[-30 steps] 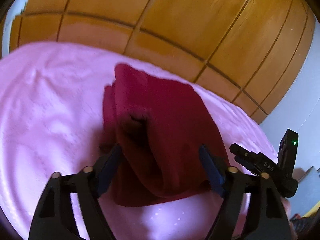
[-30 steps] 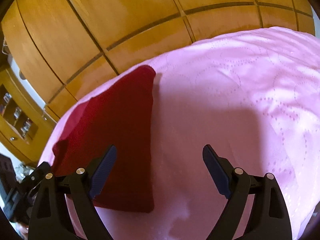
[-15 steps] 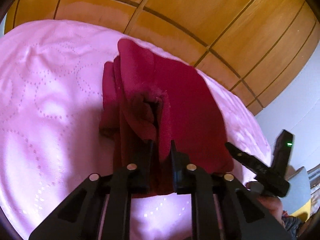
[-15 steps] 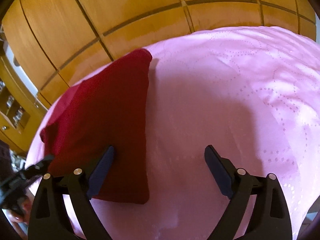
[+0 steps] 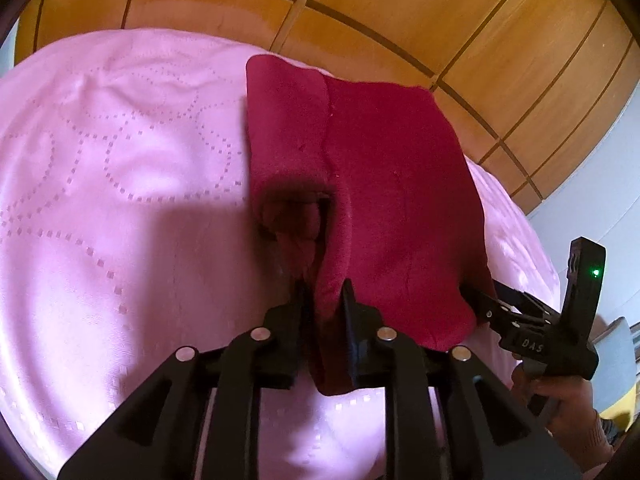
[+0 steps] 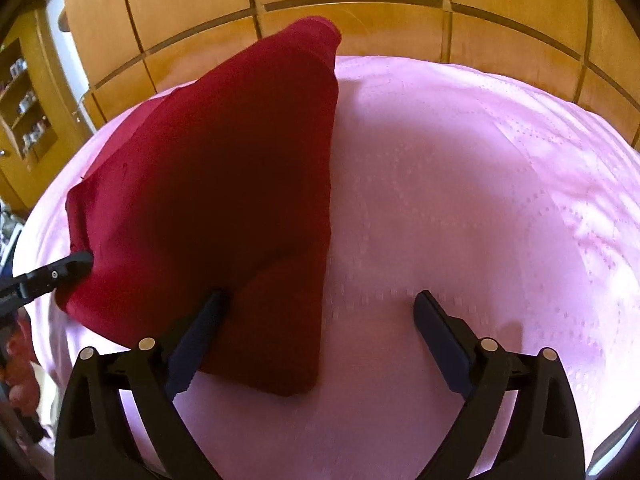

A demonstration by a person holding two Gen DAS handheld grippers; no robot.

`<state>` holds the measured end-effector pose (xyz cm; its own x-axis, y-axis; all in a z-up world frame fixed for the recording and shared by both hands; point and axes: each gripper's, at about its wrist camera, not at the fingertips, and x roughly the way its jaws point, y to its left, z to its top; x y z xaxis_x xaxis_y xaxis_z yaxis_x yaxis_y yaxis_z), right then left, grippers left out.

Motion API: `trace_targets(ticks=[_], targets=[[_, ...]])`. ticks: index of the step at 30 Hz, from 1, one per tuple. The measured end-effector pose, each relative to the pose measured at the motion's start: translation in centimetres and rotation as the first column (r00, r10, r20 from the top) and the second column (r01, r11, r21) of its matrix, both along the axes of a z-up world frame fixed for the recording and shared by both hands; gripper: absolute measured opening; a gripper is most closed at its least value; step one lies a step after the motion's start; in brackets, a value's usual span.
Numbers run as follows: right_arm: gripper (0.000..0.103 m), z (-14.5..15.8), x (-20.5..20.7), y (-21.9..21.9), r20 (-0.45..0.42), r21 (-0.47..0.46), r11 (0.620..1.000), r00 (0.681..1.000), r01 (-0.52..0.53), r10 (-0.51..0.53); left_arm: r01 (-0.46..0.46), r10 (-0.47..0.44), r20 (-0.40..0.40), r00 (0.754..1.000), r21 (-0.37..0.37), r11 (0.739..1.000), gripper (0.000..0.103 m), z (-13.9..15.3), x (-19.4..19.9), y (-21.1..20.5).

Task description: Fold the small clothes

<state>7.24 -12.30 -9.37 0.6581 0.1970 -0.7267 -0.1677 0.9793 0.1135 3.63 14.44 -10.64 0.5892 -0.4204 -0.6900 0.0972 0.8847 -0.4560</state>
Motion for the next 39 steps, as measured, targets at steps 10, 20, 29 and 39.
trace_targets(ticks=[10,20,29,39], targets=[[0.099,3.2,-0.4,-5.4,0.058,0.172,0.977,0.989,0.124,-0.136,-0.135,0.117,0.154,0.981,0.115,0.984,0.062,5.2,-1.2,1.3],[0.099,5.8,5.8,-5.2,0.064,0.110,0.974,0.976,0.198,-0.206,0.017,-0.101,0.204,0.974,0.377,0.926,0.068,8.1,7.3,-8.2],[0.099,6.9,11.8,-2.1,0.103,0.033,0.993,0.988,0.111,-0.114,0.046,-0.120,0.159,0.980,0.405,0.913,0.075,3.3,10.0,-9.4],[0.099,0.7,18.4,-2.4,-0.023,-0.032,0.973,0.973,0.228,-0.229,0.032,-0.142,0.233,0.962,0.421,0.907,0.075,2.2,9.5,-9.5]])
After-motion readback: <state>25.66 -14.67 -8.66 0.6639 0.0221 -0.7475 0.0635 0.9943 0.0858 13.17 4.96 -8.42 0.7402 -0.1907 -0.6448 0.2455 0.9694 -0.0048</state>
